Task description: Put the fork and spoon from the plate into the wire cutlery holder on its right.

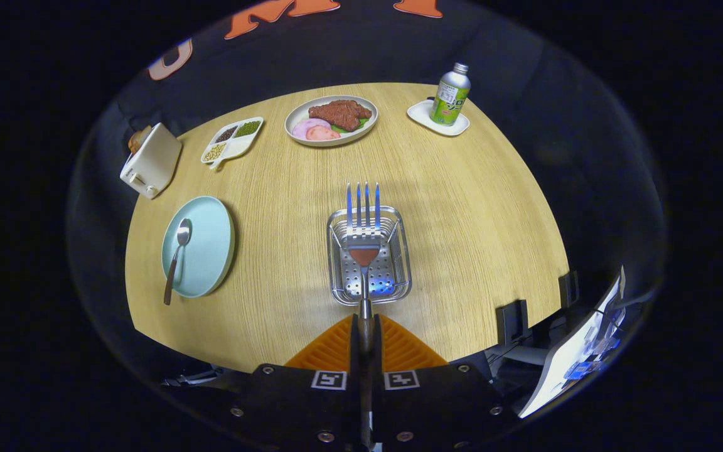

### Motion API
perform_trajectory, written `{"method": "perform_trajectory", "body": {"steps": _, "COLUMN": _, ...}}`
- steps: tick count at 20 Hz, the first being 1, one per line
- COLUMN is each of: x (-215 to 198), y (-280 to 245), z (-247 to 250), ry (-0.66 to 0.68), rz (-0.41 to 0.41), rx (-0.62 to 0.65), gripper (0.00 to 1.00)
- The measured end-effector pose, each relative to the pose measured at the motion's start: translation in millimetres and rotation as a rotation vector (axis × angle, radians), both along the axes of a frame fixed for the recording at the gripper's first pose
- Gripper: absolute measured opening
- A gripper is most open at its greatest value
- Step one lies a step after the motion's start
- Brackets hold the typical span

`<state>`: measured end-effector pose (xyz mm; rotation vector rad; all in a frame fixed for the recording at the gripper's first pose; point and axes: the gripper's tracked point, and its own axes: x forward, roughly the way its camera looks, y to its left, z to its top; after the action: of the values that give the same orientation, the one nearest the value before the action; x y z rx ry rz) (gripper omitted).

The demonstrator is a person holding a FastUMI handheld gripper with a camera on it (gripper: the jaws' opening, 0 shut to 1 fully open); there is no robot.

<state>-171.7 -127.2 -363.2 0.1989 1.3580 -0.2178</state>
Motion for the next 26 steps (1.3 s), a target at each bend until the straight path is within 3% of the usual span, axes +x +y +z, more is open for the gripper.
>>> {"method": "perform_trajectory", "body": {"steps": 5, "x": 5, "y": -4, "z": 0, "ry": -0.013, "rz": -0.009, "rx": 0.021, "gripper": 0.11}}
{"method": "perform_trajectory", "body": {"steps": 10, "x": 44, "y": -12, "z": 28, "ry": -0.199, "rz": -0.037, "rx": 0.014, "gripper": 0.16}}
{"method": "perform_trajectory", "body": {"steps": 12, "x": 68, "y": -16, "z": 52, "ry": -0.336, "rz": -0.047, "rx": -0.014, "gripper": 0.22}}
{"method": "perform_trajectory", "body": {"steps": 14, "x": 90, "y": -18, "z": 77, "ry": -0.465, "rz": -0.064, "rx": -0.05, "gripper": 0.37}}
{"method": "perform_trajectory", "body": {"steps": 15, "x": 98, "y": -19, "z": 89, "ry": -0.516, "rz": -0.078, "rx": -0.065, "gripper": 0.49}}
{"method": "perform_trajectory", "body": {"steps": 19, "x": 129, "y": -9, "z": 136, "ry": -0.718, "rz": -0.121, "rx": -0.09, "gripper": 0.71}}
{"method": "perform_trajectory", "body": {"steps": 22, "x": 149, "y": 2, "z": 172, "ry": -0.857, "rz": -0.096, "rx": -0.169, "gripper": 0.78}}
{"method": "perform_trajectory", "body": {"steps": 26, "x": 171, "y": 55, "z": 213, "ry": -1.01, "rz": -0.004, "rx": -0.207, "gripper": 0.79}}
